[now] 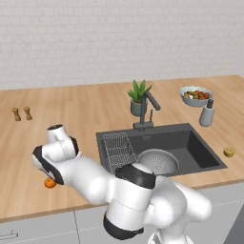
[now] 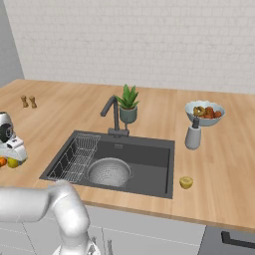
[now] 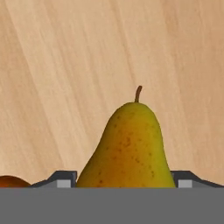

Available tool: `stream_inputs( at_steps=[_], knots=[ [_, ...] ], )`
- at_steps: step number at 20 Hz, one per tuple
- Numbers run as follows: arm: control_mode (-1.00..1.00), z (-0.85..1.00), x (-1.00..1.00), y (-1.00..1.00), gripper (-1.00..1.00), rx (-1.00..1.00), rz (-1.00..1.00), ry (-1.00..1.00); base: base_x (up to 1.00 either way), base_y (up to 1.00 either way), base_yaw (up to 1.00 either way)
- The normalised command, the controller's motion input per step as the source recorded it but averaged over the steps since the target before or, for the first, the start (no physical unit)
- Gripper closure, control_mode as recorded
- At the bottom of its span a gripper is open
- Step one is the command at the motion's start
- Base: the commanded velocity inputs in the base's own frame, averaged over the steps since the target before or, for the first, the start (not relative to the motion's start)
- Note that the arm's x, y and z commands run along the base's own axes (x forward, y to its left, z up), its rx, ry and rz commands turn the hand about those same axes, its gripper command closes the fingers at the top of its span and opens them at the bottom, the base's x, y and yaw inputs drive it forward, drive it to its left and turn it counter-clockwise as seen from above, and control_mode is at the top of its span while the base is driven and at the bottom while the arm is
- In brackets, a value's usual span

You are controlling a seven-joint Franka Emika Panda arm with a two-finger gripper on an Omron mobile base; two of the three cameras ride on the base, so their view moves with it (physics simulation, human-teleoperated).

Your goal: Put the colander in the sink, put the kiwi, pear, tangerine in the colander, and turn on the sink faucet and pour water over the colander.

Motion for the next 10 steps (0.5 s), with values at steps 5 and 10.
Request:
stream_inputs(
  at_steps=[5,10],
  knots=[
    [-1.0,0.16,-0.17,-0.96,1.0,0.0,-0.07,-0.14,0.0,0.0,0.0],
    [-1.0,0.23,-0.17,-1.0,1.0,0.0,-0.05,-0.24,0.0,0.0,0.0]
  ],
)
